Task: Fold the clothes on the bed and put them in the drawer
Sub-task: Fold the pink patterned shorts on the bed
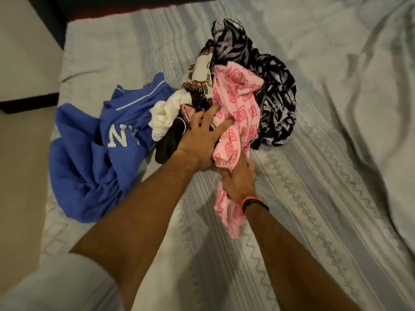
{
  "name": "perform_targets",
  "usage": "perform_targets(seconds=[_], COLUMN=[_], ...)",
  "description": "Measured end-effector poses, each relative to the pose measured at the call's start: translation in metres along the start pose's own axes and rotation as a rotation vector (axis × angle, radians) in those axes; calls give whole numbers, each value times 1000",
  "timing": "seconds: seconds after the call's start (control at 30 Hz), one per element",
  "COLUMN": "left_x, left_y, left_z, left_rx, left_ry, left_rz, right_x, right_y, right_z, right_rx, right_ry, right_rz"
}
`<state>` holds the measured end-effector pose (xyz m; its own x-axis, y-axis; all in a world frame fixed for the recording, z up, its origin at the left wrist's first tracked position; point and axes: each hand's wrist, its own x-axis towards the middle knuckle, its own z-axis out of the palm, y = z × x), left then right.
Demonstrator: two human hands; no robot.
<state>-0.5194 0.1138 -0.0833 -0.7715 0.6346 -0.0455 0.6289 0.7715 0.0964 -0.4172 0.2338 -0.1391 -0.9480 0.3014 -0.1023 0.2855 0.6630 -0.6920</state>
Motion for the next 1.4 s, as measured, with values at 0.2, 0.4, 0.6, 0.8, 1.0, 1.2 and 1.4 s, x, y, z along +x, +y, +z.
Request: perform_targets(seconds=[0.2,0.4,0.6,0.8,1.0,1.2,1.4], left_x=[-32,-106,-210,-296,-346,-396,-450], left_y=[46,80,108,138,172,214,221], left_z=[-33,-52,-99,-150,-122,-133,-191], left_rx=[5,-307,-1105,-1504,-1460,-1550,-1518], left_ry=[-177,221,428,578,624,730,793], left_rz=[-151,-214,-235,-607,-702,-748,-625], right_x=[-15,-89,-159,-251,-303,-352,-403], right_y=[2,-25,-93,-143,-101,-106,-140], right_z=[-43,-104,-153,-180,-171,-192,-246], right_rx=[134,309,282,209,213,120,93], right_ry=[-110,-46,-91,-223,-264,-235,-190], right_rz=[-25,-121,-260,-264,-317,-428,-569])
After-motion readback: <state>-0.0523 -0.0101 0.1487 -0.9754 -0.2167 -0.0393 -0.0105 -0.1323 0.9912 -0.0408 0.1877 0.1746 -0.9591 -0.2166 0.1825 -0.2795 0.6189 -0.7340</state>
